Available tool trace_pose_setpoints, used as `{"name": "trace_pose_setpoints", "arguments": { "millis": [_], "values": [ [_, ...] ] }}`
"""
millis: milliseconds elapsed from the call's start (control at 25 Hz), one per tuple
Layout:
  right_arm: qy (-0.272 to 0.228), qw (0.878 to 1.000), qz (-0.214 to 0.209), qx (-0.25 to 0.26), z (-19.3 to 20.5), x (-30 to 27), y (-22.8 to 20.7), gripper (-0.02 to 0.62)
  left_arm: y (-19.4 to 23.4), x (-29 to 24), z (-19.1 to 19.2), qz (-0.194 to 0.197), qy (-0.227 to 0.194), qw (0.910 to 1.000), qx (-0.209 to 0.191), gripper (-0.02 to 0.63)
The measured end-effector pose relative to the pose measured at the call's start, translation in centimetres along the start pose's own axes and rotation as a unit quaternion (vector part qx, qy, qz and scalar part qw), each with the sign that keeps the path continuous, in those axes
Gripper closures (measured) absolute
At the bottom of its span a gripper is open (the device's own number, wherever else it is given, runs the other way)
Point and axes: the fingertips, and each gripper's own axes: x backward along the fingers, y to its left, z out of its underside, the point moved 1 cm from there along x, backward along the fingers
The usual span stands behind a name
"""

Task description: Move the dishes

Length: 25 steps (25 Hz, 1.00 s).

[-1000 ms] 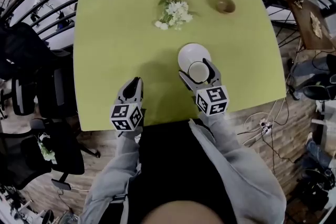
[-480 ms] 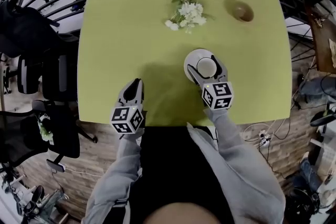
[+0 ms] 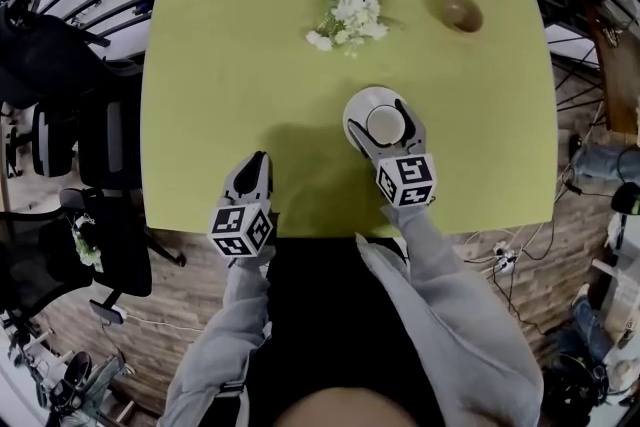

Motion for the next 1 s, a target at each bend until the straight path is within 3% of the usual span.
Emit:
{"name": "trace_pose_setpoints", "arguments": {
  "millis": [360,680,1000],
  "values": [
    [-0.007,1.0,-0.002,-0.024,-0.1,0.2,0.1,0.109,-1.3,-0.5,-0.6,0.019,-0.002,0.9998,-0.012,0.56],
    [-0.037,0.998,-0.004,-0.053,-2.1,5.9,-1.3,0.089,-3.5,-2.5,-3.0,0.062,-0.016,0.9972,-0.039,0.56],
    [-0.066,0.99,0.079,-0.1,-2.6,13.3,-7.3,0.097,-8.0,-5.5,-5.0,0.113,-0.018,0.9912,-0.067,0.56]
  ]
}}
